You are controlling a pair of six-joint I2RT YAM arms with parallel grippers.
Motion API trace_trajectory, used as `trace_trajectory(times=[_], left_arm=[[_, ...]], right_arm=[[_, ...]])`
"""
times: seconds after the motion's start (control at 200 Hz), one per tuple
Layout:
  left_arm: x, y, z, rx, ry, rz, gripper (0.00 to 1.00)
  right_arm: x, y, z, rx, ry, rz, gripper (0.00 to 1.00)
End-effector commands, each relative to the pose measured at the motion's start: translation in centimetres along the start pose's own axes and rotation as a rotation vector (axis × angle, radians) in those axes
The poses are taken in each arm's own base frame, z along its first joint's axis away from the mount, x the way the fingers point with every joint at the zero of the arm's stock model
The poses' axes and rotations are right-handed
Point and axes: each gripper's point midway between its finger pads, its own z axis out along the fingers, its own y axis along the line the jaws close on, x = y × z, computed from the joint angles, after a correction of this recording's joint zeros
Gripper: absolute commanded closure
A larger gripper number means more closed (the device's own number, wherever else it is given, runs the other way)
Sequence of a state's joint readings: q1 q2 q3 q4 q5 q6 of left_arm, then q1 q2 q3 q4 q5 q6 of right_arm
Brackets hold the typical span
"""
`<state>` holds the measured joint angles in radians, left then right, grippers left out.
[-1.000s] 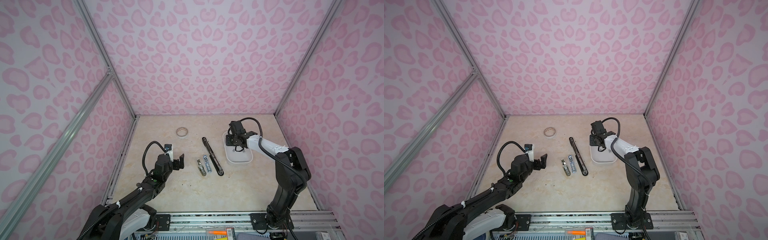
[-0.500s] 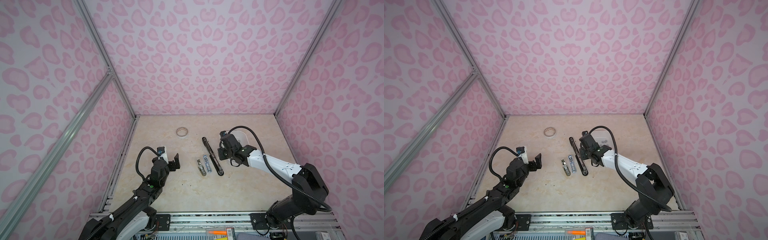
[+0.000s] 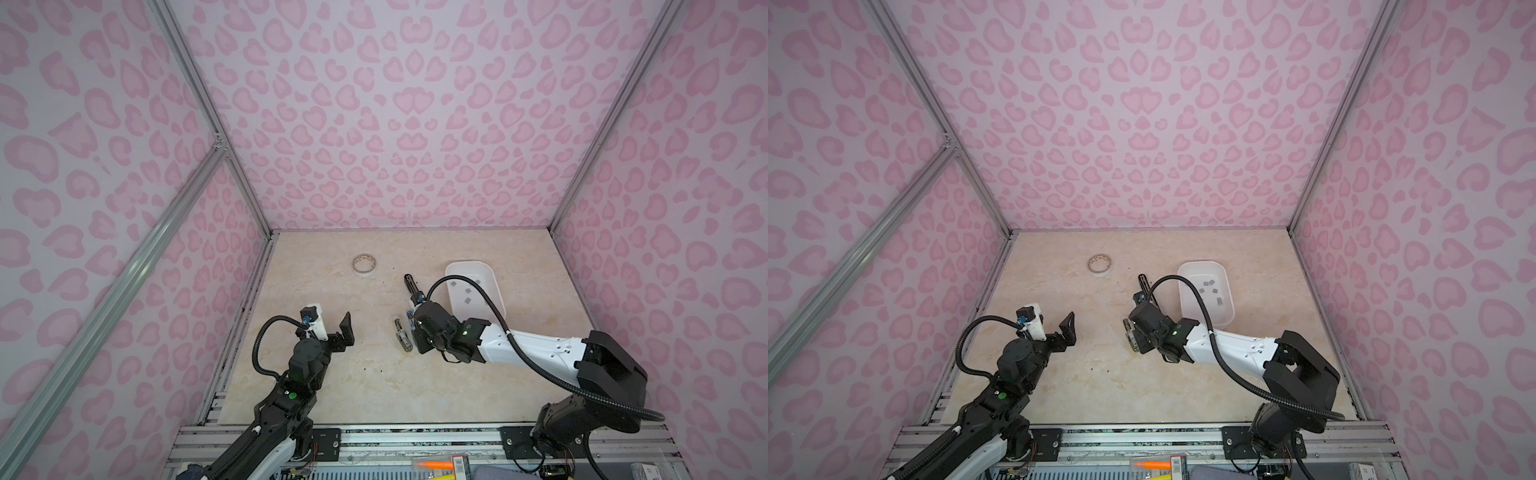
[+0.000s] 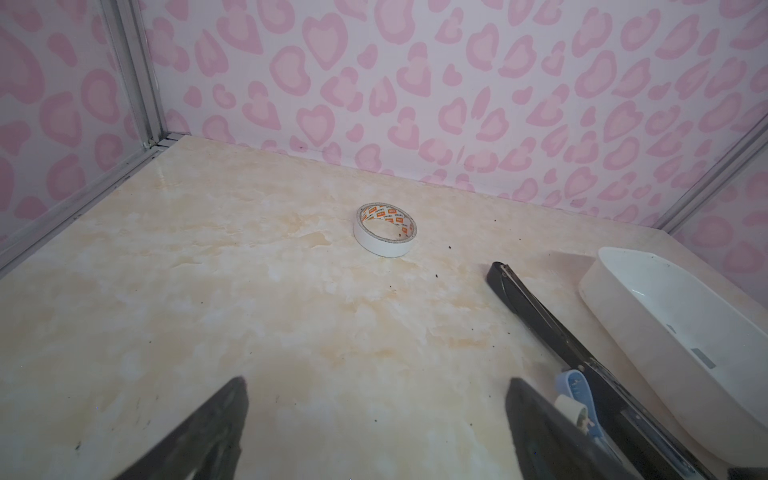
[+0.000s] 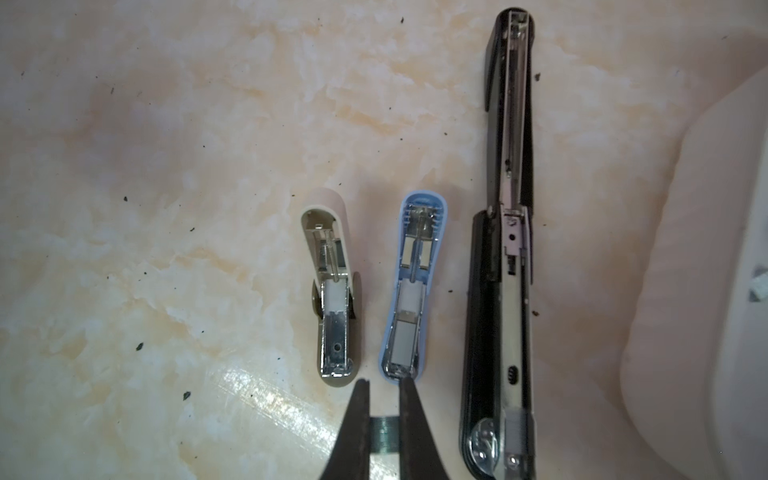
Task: Load the staples into the stapler
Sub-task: 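Carry the held staple strip over the open white stapler, then lower the staple strip into the white stapler's open channel with the right gripper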
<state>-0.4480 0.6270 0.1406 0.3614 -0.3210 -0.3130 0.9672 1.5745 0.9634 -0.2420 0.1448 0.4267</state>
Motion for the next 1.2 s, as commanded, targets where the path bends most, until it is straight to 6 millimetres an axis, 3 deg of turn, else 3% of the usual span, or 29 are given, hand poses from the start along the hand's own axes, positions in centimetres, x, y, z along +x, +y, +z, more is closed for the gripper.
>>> trace_trajectory(times=[0.0,0.225,0.575,1.195], left_arm=[[-0.3,-0.3,0.1,0.014,-0.011,-0.004,0.03],[0.1,-2.2,0.1,0.123,0.007,0.032,0.03],[-0.1,-1.9,0.1,0.106,-0.005,0.028,0.03],[-0.2,-1.6,0.1,0.089,-0.014,0.024,0.03]], right_arm=[[-0.5,1.1,0.5,0.004,-0.024,0.007,0.9],[-0.1,2.3,2.5,-0.001,0.002,-0.003,0.9],[0.6,2.5,4.7,0.028,0.058,-0.03,0.91],[1.2,2.2,5.5,0.053,0.078,-0.037,0.91]])
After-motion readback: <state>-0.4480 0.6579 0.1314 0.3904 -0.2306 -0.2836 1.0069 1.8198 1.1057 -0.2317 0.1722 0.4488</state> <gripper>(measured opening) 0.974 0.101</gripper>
